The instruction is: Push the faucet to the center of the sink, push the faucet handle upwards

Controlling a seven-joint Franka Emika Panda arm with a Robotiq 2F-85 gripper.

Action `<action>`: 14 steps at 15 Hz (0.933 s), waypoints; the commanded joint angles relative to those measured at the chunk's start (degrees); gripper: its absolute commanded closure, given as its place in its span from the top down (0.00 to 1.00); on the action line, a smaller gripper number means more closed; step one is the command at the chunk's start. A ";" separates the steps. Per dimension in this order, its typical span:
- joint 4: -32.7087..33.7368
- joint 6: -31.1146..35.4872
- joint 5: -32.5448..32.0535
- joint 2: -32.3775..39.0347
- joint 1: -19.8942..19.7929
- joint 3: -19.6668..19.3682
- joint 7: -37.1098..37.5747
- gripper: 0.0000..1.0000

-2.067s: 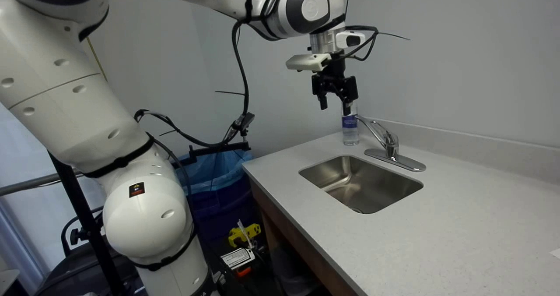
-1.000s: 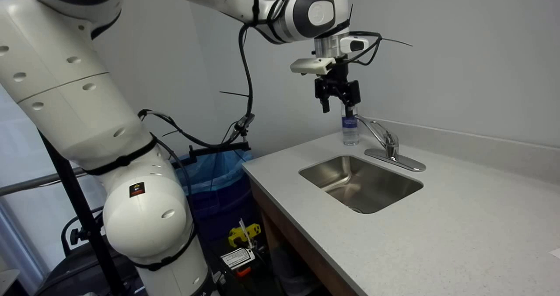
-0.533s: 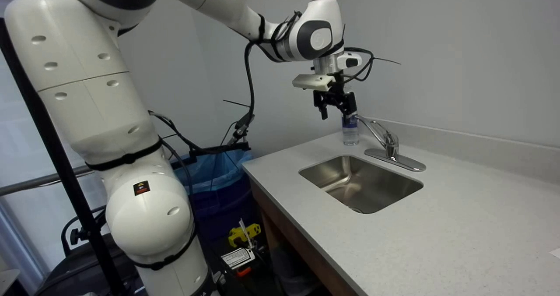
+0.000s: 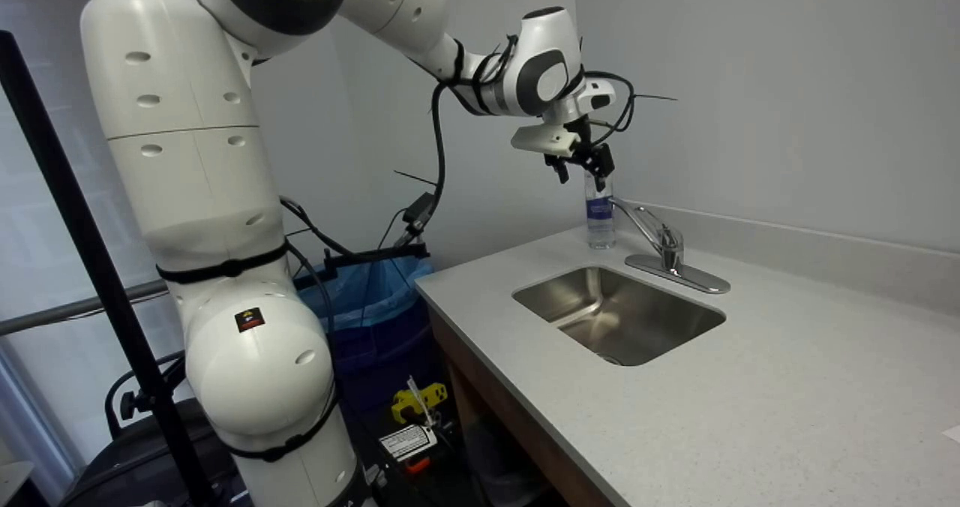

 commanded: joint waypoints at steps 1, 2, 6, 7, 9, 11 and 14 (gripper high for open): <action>5.46 4.92 0.78 5.33 0.22 -0.08 -0.41 1.00; 6.29 6.04 0.74 6.28 0.21 -0.12 0.30 1.00; 4.76 5.38 -0.14 5.37 0.21 -0.18 0.28 1.00; 4.99 5.39 -0.15 5.58 0.21 -0.18 0.28 1.00; 5.14 5.39 -0.15 5.61 0.21 -0.18 0.28 1.00; 6.00 5.69 -2.50 6.97 0.57 -0.82 2.21 1.00; 8.78 6.39 -4.65 10.18 0.99 -1.34 5.08 1.00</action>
